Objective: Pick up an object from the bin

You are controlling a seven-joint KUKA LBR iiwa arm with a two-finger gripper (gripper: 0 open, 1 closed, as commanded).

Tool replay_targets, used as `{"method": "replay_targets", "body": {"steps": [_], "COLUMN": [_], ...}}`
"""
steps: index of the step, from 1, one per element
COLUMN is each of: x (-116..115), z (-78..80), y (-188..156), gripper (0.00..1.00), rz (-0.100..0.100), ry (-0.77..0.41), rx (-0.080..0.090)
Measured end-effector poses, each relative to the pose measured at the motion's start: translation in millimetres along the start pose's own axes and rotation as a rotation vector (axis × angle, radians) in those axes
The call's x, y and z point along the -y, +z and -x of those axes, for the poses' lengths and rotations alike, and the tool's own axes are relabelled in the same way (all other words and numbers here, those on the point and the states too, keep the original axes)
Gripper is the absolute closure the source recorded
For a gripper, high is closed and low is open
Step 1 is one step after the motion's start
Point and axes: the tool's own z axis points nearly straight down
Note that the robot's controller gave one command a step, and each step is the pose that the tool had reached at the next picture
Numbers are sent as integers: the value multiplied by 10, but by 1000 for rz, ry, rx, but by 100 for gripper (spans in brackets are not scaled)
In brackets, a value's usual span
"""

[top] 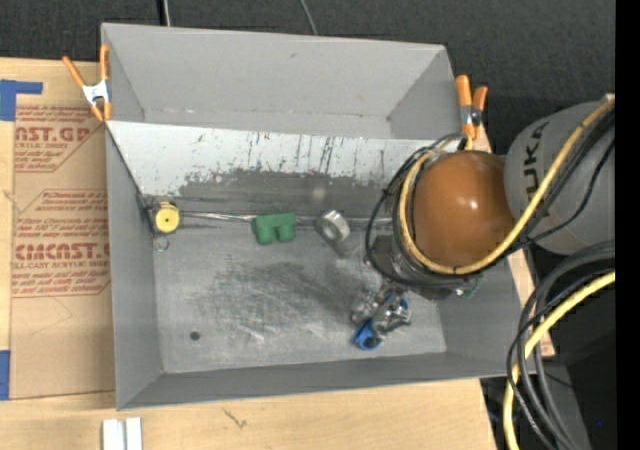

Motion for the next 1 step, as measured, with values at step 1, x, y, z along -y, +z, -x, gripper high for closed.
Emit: {"method": "replay_targets", "body": {"steps": [1], "x": [189], "z": [-142], "y": [-1549], "gripper": [100], "rz": [-6], "ry": [42], "rx": [0]}}
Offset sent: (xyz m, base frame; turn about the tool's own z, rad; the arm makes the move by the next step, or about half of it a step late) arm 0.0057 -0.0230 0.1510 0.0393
